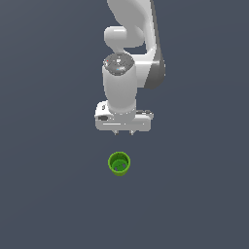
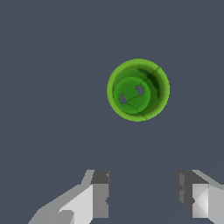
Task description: Pick up the object and move it to a goal position.
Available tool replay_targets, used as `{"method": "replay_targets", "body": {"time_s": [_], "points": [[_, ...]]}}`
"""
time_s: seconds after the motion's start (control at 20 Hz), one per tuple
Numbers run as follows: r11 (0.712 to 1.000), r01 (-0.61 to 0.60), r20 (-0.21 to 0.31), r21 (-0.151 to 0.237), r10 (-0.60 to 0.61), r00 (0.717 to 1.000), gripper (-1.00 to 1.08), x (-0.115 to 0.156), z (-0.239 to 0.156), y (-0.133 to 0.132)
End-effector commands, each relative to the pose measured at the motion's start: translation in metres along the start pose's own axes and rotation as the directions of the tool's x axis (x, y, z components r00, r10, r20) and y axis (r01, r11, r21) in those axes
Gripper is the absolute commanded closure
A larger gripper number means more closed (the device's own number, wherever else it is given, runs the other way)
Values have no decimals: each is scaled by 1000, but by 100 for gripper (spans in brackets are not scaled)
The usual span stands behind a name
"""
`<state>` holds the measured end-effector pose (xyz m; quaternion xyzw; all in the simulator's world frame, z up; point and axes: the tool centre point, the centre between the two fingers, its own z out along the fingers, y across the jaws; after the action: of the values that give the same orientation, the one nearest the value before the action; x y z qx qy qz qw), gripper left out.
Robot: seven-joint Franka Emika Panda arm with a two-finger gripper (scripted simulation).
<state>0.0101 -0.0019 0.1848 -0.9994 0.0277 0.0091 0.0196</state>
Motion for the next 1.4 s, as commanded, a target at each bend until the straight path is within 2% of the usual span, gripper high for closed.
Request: {"method": "replay_targets", "body": {"time_s": [0.0, 0.3, 0.6, 0.9, 1.35], "points": [[999, -37, 19, 11, 37, 999, -20, 4, 3, 3], [985, -168, 90, 45, 163, 982, -20, 17, 16, 14], [941, -329, 192, 76, 310, 931, -20, 32, 32, 26], [875, -476, 302, 91, 431, 850, -20, 43, 49, 37], [760, -645, 458, 84, 545, 702, -20, 53, 71, 50]]}}
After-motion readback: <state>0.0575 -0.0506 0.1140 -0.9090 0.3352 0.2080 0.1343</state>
